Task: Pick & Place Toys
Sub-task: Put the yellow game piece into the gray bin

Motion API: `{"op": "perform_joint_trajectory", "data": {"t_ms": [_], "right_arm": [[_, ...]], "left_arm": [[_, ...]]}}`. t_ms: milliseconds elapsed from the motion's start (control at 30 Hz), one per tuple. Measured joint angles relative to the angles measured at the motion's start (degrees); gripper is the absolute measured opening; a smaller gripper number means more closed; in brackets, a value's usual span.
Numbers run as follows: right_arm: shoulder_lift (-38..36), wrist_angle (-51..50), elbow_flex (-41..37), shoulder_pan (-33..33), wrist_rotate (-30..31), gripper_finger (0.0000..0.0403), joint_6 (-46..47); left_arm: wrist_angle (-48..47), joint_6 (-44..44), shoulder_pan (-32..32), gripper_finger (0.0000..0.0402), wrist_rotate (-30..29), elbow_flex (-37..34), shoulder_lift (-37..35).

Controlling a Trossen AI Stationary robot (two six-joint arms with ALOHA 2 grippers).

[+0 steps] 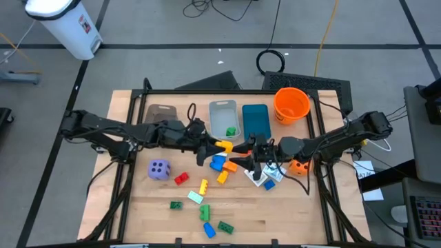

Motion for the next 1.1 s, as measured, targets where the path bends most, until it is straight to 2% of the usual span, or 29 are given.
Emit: {"op": "perform_joint_trajectory", "data": {"t_ms": [233,733,900,1100], "right_arm": [[0.0,1.57,0.0,-0.02,0.0,0.0181,0.2],[0.0,1.51,0.0,-2.01,-0.26,0.0015,3.51],[0.0,1.13,0.0,-2.18,-1.41,0.0009,3.34],[-0.02,1.0,0.02,-2.19,-1.79,0.0003,2.47]], "left_arm": [[0.18,0.76,-0.17,0.0147,0.13,0.0,0.04],[1.24,2.28,-0.58,0.0147,0.33,0.0,0.04],[1.13,2.23,-0.61,0.0153,0.47,0.0,0.04],[3.34,1.55,0.15,0.02,1.44,-0.02,0.04]]}}
